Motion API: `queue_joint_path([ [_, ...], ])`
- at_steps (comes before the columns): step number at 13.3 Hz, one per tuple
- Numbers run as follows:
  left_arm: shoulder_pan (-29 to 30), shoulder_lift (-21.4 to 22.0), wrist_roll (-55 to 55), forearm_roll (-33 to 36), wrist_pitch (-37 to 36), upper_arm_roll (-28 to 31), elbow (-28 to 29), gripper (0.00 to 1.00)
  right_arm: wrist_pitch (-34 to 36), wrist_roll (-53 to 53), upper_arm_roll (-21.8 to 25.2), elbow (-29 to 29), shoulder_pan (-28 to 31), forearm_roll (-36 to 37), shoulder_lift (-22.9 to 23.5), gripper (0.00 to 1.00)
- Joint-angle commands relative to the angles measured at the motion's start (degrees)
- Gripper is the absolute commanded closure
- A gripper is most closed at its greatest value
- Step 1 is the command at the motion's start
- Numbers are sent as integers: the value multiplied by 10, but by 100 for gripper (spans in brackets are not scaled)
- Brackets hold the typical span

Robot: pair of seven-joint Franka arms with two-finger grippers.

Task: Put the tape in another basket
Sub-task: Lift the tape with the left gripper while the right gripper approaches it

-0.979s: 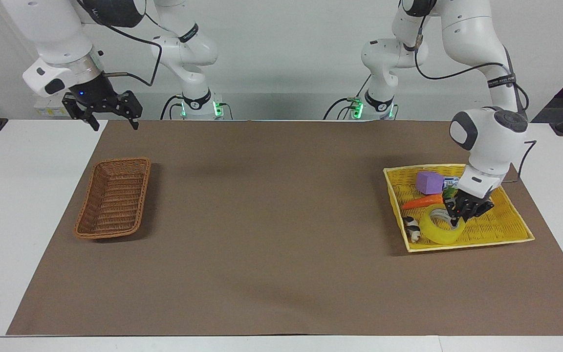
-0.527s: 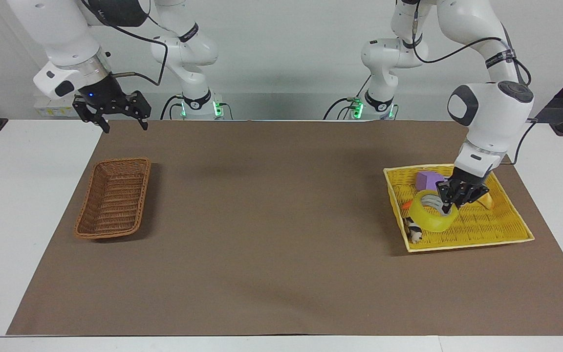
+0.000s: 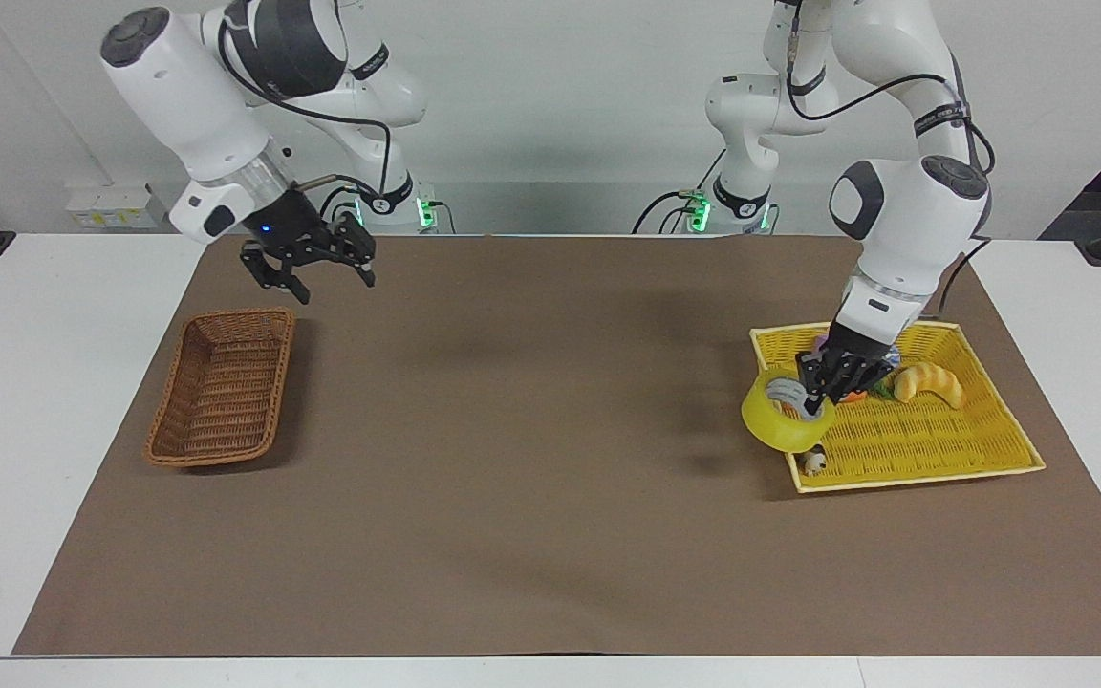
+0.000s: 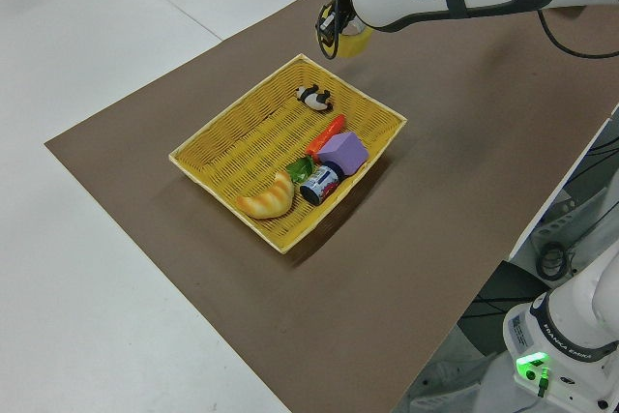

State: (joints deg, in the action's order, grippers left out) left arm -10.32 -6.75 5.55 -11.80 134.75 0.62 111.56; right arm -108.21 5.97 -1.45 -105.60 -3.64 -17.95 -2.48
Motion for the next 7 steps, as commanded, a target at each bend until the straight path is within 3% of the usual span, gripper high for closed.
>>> queue_joint_path([
  [1,-47,2,36,-37,3,8,2,100,-88,-13,-1,-57,-40,-42,-7,0],
  [7,-130,-17,137,-48,50,8,2,100,-225,-64,-1,-61,-129,-96,51,0],
])
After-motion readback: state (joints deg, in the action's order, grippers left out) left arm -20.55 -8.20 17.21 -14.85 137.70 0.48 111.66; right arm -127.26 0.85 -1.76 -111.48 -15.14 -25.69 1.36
